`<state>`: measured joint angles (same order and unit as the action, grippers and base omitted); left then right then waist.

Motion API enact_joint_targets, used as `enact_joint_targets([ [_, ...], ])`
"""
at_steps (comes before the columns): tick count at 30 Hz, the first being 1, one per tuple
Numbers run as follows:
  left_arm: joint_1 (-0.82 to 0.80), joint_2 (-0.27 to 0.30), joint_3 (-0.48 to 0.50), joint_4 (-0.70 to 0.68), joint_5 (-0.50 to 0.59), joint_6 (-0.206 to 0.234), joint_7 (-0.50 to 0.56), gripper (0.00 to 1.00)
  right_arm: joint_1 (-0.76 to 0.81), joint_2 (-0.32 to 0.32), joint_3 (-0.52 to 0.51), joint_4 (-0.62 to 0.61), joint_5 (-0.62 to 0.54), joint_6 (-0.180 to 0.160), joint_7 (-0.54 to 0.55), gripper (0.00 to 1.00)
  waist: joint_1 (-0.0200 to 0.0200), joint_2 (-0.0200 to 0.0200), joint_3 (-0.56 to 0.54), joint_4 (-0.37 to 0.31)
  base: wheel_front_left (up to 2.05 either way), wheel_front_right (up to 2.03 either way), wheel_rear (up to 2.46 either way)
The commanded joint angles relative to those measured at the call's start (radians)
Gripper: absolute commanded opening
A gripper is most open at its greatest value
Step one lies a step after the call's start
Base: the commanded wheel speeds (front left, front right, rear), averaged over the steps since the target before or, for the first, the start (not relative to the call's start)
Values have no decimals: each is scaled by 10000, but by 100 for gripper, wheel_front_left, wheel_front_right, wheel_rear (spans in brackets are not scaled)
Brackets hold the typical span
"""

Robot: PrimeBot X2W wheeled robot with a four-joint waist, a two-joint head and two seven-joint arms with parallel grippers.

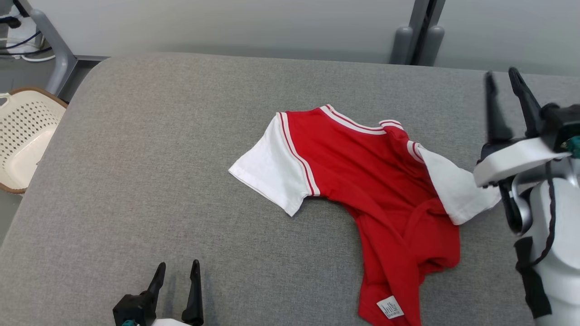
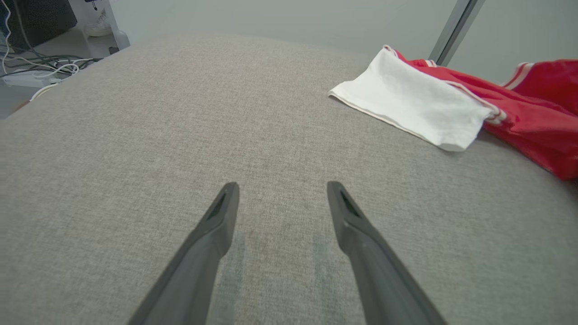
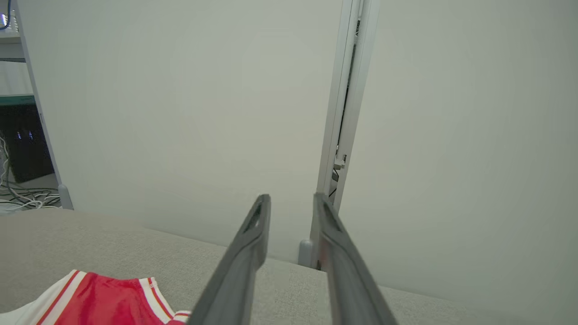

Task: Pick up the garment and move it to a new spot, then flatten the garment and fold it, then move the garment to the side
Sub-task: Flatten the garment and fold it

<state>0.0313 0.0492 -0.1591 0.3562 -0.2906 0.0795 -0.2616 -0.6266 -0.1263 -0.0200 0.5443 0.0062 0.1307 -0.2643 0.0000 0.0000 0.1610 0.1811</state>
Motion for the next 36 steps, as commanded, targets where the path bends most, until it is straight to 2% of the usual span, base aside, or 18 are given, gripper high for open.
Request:
enact_joint_targets([
  [1,-132,34,29,-20,-8,24,-44,100,244,-6,-4,51,-17,0,2,100,0,0,-19,1,0,0,0],
  [12,-29,35,137,-43,147,-13,-44,100,2179,564,-25,-696,206,0,4,100,0,0,-466,-772,0,0,0],
  [23,153,37,95,19,276,-150,-44,100,4346,717,165,-1046,472,0,4,100,0,0,-889,-1652,0,0,0],
  [36,-164,34,-115,230,429,-305,-44,100,4708,724,326,-1253,1108,0,4,100,0,0,-784,-2151,0,0,0],
])
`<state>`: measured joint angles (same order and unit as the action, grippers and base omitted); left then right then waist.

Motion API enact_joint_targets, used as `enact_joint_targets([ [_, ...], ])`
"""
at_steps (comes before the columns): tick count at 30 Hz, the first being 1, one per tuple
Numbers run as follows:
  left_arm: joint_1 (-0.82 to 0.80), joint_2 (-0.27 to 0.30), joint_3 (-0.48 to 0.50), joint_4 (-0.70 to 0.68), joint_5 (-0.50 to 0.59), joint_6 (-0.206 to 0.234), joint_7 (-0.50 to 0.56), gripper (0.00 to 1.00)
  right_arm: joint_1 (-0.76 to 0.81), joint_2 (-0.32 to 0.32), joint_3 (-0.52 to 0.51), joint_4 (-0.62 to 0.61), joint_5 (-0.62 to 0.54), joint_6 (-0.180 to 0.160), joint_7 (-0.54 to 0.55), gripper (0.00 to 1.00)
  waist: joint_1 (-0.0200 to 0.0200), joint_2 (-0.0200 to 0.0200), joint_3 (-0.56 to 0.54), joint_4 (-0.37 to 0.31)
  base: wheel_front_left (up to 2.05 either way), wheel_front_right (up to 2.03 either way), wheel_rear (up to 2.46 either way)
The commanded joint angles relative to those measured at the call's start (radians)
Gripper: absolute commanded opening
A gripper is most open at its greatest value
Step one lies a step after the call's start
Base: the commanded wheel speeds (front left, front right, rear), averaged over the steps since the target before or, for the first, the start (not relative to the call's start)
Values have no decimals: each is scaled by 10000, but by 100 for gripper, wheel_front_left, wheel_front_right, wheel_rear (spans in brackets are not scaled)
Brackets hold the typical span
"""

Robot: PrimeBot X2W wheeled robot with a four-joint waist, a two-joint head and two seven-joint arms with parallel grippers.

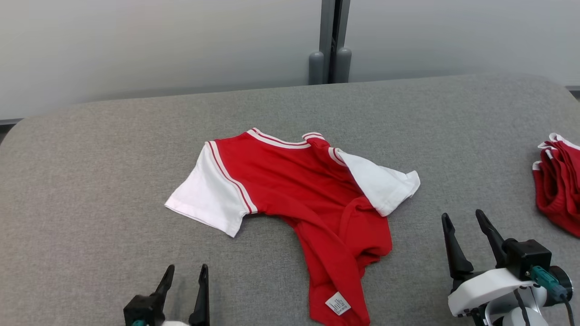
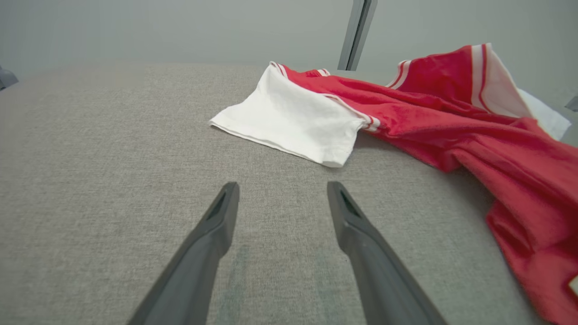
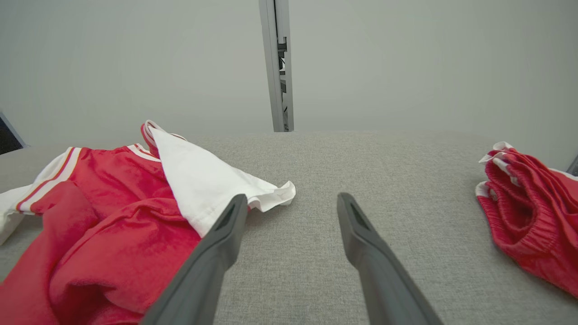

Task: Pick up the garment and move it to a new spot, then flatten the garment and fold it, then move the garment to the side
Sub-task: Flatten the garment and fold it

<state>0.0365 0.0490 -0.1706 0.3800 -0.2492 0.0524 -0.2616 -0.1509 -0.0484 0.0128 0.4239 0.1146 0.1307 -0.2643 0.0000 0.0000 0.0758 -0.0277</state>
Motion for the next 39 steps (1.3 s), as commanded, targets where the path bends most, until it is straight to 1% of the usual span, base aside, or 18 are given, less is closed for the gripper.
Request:
enact_joint_targets([
  [1,-294,34,-53,23,19,-55,-44,100,-80,-56,8,-63,30,-1,4,100,0,0,117,-100,0,0,0],
  [6,-732,37,-270,61,-58,-48,-44,100,-235,-53,59,-70,-2,0,4,100,0,0,379,-278,0,0,0],
  [12,-1432,37,-728,428,199,-109,-44,100,-465,-51,141,-155,19,0,4,100,0,0,822,-514,0,0,0],
  [15,-1883,40,-943,845,309,-63,-44,100,-560,-53,157,-175,42,0,3,100,0,0,1045,-654,0,0,0],
  [18,-2321,40,-1017,1296,316,92,-44,100,-690,-54,202,-199,76,-1,4,100,0,0,1236,-823,0,0,0],
  [23,-2845,39,-950,1918,390,254,-44,100,-802,-52,206,-203,128,0,4,100,0,0,1425,-1074,0,0,0],
  [28,-3114,36,-685,2298,443,452,-44,100,-814,-50,154,-203,123,0,4,100,0,0,1484,-1198,0,0,0],
  [39,-3193,40,-419,2317,533,442,-44,100,-833,-50,192,-239,161,0,4,100,0,0,1569,-1165,0,0,0],
])
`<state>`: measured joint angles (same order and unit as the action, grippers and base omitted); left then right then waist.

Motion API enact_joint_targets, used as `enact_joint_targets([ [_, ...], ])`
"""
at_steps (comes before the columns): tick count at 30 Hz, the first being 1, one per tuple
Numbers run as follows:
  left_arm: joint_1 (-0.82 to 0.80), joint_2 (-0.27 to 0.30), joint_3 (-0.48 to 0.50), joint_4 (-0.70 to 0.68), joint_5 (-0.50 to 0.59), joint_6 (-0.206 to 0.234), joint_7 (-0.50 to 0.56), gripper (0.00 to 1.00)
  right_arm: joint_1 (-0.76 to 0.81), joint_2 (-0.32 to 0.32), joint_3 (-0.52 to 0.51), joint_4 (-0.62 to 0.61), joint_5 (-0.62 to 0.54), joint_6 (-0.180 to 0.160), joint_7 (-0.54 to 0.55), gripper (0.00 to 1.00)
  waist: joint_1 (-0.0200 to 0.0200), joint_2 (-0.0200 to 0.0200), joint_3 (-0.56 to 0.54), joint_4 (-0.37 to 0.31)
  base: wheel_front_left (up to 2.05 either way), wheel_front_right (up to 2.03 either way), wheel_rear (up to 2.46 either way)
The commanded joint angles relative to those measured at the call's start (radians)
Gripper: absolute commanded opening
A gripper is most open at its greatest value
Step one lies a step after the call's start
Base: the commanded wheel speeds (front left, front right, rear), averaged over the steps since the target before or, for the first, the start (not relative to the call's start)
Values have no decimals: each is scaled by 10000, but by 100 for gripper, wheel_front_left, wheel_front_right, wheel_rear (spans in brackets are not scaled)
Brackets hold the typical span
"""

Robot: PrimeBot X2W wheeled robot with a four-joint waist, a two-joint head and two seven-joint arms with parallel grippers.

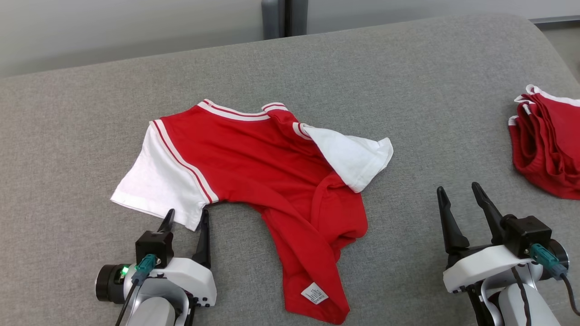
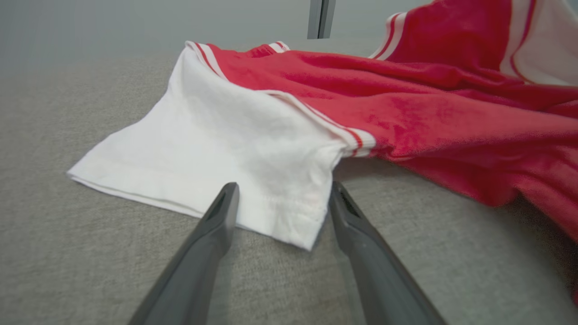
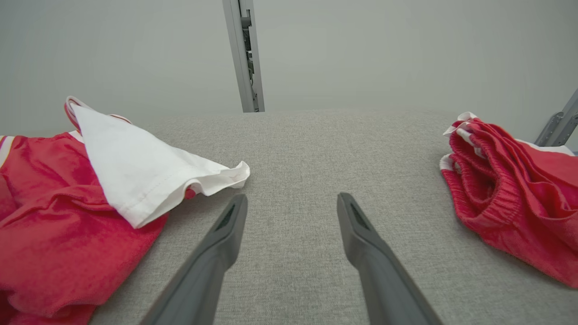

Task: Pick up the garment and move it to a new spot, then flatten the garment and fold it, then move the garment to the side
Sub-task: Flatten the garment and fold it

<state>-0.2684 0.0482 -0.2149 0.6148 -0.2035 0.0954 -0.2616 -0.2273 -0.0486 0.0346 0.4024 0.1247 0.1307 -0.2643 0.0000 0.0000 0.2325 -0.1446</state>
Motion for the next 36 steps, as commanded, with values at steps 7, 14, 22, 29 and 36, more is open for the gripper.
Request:
enact_joint_targets([
  [7,-140,48,205,120,42,8,-44,71,-107,-50,86,-20,117,0,5,100,0,0,33,-1,0,0,0],
  [14,-207,57,579,176,159,42,-44,0,-77,-48,47,7,67,0,5,100,0,0,50,16,0,0,0],
  [22,469,122,1669,-452,567,284,-44,0,51,-48,22,155,137,0,3,100,0,0,-137,543,0,0,0],
  [29,1021,86,2401,-992,839,388,-44,42,114,-50,286,282,200,0,5,100,0,0,-346,1024,0,0,0],
  [36,1534,47,2367,-915,871,247,-44,100,206,-47,655,366,267,0,5,100,0,0,-596,1266,0,0,0],
])
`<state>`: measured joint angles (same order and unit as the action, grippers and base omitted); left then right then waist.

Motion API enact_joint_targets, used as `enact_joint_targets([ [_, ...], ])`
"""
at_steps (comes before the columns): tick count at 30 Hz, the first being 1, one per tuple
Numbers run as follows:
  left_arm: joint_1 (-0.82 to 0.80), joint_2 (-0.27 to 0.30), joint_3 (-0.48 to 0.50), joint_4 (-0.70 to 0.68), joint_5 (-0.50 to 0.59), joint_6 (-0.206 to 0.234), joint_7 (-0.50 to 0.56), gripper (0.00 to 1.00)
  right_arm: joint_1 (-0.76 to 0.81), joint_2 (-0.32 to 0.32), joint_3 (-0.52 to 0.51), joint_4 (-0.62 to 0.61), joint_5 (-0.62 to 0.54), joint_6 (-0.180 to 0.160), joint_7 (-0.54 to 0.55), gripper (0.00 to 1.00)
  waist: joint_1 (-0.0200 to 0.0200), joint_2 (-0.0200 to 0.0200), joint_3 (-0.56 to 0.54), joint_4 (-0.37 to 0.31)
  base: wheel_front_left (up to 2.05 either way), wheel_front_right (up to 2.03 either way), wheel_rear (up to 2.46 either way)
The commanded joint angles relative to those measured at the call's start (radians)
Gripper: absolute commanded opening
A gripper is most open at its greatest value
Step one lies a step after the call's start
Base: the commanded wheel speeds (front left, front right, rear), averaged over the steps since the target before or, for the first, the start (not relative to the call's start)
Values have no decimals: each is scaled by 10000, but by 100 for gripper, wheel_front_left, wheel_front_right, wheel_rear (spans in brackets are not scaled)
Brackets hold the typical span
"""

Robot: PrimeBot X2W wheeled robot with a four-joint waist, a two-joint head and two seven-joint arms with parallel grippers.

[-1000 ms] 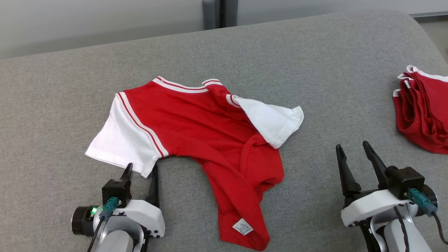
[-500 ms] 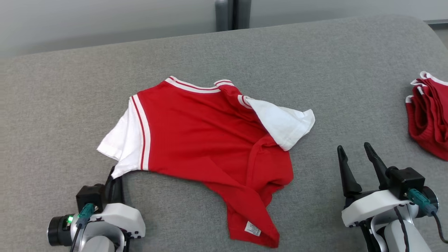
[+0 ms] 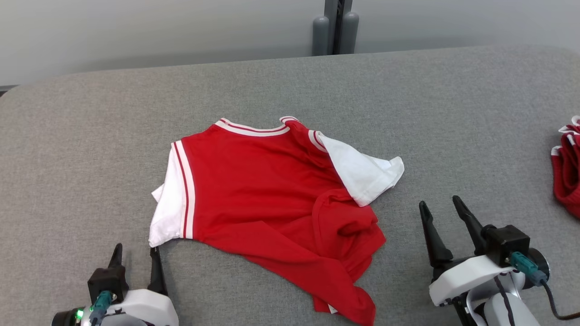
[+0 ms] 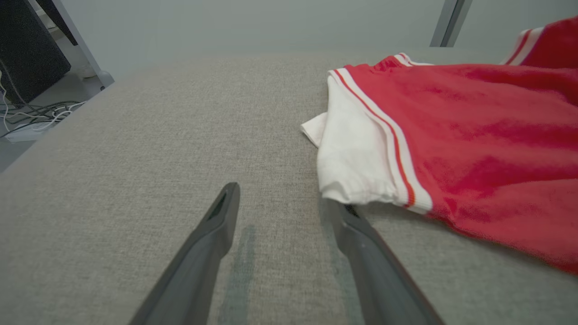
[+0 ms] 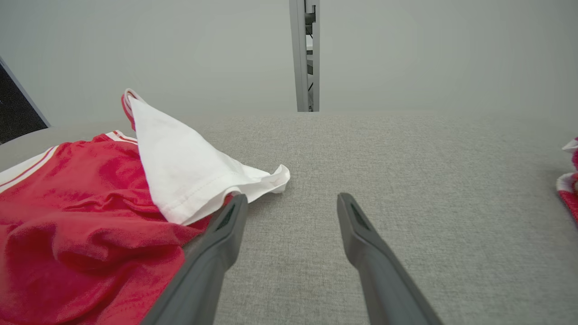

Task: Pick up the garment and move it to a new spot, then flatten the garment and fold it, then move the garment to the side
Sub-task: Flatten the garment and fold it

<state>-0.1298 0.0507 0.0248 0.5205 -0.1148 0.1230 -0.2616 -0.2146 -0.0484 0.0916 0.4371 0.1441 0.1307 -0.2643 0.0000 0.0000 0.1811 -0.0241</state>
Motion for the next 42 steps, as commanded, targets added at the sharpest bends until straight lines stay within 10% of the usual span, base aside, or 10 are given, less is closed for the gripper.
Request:
enact_joint_targets([
  [1,241,20,-104,49,-103,-40,-44,100,136,-48,189,19,110,0,5,100,0,0,-133,87,0,0,0],
  [24,1152,20,-1343,-134,-458,-27,-44,100,162,-58,2685,553,1119,0,5,100,0,0,-694,841,0,0,0],
  [30,1060,22,-1387,-205,-433,-59,-44,100,-183,-58,2496,984,998,0,3,0,0,0,-515,1016,0,0,0],
  [42,657,21,-1719,-365,-707,-18,-44,100,-2264,-1096,1228,1146,-423,-1,5,0,0,0,-6,1520,0,0,0],
])
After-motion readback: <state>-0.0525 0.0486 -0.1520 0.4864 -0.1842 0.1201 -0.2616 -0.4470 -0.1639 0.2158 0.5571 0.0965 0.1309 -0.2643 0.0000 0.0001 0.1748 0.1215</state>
